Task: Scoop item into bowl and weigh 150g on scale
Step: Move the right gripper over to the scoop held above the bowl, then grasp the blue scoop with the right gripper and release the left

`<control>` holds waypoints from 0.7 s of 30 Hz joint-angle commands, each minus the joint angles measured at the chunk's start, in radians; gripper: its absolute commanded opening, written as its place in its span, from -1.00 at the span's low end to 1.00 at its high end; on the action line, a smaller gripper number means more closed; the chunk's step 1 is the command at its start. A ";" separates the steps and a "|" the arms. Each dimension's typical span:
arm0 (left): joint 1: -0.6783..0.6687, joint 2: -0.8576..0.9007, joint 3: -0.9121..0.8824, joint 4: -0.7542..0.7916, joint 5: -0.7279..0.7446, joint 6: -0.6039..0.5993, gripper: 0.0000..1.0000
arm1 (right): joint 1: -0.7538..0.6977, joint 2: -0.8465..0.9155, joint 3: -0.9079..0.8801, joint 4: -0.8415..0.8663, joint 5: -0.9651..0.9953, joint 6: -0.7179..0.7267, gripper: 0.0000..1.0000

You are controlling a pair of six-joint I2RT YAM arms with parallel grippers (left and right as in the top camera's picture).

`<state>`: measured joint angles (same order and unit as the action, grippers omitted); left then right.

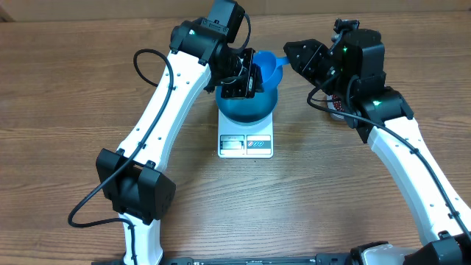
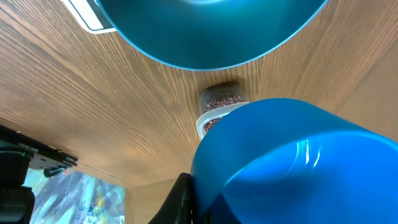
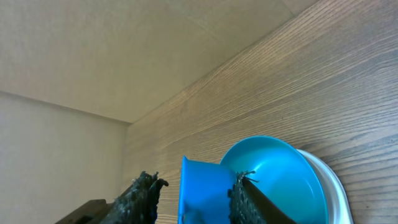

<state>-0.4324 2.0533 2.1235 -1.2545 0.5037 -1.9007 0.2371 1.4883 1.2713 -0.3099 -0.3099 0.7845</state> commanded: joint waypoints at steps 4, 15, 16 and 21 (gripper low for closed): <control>-0.006 -0.008 0.021 0.010 0.021 0.024 -0.92 | 0.003 -0.004 0.003 0.000 0.006 -0.008 -0.32; -0.025 -0.008 0.021 0.032 0.013 0.024 -0.92 | 0.003 -0.004 0.003 -0.021 0.006 -0.008 -0.63; -0.025 -0.008 0.021 0.032 0.013 0.024 -0.91 | 0.003 -0.004 0.003 -0.021 0.006 -0.008 -0.68; -0.025 -0.008 0.021 0.029 0.000 0.024 -0.91 | 0.003 -0.004 0.003 -0.021 0.007 -0.008 -0.85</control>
<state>-0.4522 2.0537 2.1231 -1.2263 0.5083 -1.9007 0.2375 1.4883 1.2713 -0.3294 -0.3130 0.7845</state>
